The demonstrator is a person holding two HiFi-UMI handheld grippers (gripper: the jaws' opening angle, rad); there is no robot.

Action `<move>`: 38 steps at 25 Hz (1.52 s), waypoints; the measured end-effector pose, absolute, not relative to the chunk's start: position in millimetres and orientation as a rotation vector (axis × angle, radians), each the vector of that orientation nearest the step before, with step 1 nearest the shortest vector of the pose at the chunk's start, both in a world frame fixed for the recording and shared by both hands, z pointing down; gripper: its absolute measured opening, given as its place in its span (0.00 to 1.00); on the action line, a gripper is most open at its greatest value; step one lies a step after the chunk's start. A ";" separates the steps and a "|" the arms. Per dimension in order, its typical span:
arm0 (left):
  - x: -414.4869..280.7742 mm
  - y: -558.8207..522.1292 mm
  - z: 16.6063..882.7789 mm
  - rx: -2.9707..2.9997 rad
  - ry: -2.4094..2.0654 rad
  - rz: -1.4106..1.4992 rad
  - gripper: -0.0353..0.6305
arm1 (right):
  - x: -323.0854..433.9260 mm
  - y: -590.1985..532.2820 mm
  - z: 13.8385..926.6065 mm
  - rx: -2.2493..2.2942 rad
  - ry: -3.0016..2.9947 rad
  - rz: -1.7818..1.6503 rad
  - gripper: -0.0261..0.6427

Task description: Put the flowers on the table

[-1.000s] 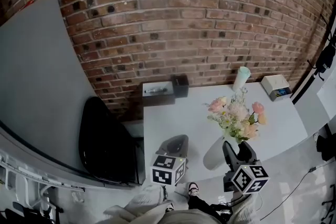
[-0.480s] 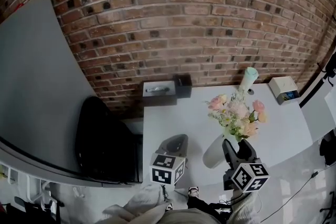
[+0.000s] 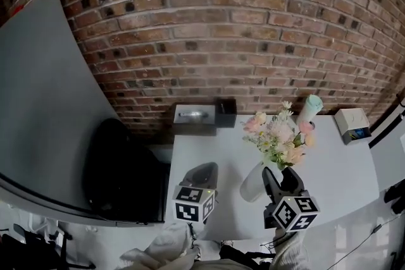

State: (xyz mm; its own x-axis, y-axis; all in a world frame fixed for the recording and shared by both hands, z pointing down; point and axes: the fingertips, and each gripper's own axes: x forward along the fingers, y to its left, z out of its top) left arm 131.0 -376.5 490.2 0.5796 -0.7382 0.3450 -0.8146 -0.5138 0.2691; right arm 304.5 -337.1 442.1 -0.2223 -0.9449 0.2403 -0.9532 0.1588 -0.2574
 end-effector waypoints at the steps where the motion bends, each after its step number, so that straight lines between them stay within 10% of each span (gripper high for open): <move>1: 131.7 -381.3 490.8 2.405 -1.265 0.261 0.06 | 305.8 -344.5 443.0 1.932 -2.383 0.558 0.43; 38: 101.1 -484.7 573.9 2.141 -1.449 0.278 0.06 | 214.5 -587.4 503.7 1.406 -2.684 0.307 0.43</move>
